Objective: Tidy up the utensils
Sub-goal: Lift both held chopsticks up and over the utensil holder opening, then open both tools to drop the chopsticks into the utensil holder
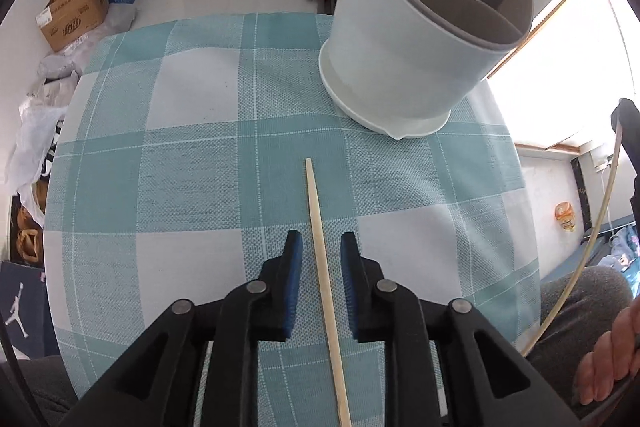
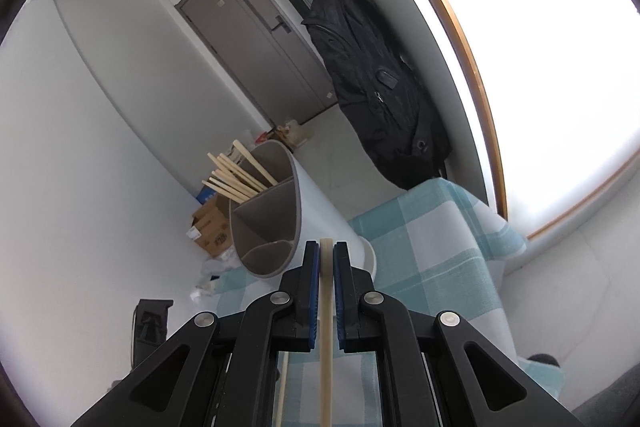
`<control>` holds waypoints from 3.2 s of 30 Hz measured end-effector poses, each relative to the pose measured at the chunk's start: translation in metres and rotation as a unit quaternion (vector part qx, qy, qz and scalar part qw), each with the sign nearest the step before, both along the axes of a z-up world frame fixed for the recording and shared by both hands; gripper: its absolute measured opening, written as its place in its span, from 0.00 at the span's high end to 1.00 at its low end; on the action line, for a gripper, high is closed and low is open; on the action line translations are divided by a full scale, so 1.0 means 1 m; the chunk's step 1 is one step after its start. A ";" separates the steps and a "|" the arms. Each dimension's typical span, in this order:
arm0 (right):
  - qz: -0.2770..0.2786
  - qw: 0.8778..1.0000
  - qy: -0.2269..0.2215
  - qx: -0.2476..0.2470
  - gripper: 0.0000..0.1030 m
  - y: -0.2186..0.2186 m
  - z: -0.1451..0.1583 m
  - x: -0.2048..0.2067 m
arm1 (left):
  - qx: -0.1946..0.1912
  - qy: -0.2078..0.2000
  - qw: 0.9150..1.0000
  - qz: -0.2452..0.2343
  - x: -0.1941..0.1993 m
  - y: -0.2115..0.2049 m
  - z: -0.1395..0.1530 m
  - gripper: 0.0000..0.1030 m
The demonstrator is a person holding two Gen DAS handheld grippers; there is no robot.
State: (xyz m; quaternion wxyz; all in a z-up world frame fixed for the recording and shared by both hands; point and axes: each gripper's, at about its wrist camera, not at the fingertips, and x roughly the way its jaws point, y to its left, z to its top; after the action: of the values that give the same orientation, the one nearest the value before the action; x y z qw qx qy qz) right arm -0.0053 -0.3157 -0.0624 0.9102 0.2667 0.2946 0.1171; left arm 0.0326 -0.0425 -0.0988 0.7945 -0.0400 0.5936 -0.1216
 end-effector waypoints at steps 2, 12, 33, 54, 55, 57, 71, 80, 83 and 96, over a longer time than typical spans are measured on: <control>0.000 1.000 0.005 0.001 0.94 -0.001 -0.004 0.003 | 0.015 0.001 1.000 -0.007 0.002 -0.009 -0.003 0.67; 0.003 1.000 0.006 0.024 0.94 -0.011 -0.008 0.012 | 0.075 0.016 0.997 -0.028 0.019 -0.034 -0.017 0.88; 0.050 0.998 -0.019 -0.023 0.94 0.019 0.010 -0.007 | -0.067 -0.203 0.976 0.030 -0.012 0.005 0.068 0.98; 0.060 0.989 -0.121 -0.059 0.94 0.034 0.103 0.016 | -0.104 -0.272 0.957 -0.012 -0.023 0.004 0.149 0.98; 0.062 0.988 -0.128 -0.062 0.94 0.035 0.111 0.019 | -0.110 -0.274 0.955 -0.012 -0.021 0.004 0.156 0.98; 0.066 0.985 -0.143 -0.069 0.94 0.037 0.126 0.026 | -0.117 -0.278 0.953 -0.011 -0.016 0.002 0.167 0.98; 0.073 0.972 -0.202 -0.094 0.94 0.046 0.201 0.109 | -0.136 -0.306 0.942 0.004 0.045 0.005 0.219 0.98; 0.087 0.960 -0.236 -0.126 0.94 0.067 0.200 0.149 | -0.146 -0.306 0.941 0.012 0.081 0.008 0.201 0.98; 0.093 0.956 -0.241 -0.137 0.94 0.073 0.187 0.157 | -0.152 -0.301 0.941 0.013 0.088 0.007 0.192 0.98; 0.110 0.956 -0.229 -0.147 0.94 0.071 0.129 0.171 | -0.170 -0.316 0.933 0.020 0.092 0.008 0.157 0.98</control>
State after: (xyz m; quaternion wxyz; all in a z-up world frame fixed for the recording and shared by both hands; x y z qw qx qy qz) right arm 0.1657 -0.2444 0.0661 0.9639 0.0616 0.1200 0.2295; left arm 0.1250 -0.0342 0.0580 0.9245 -0.1457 0.2819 -0.2113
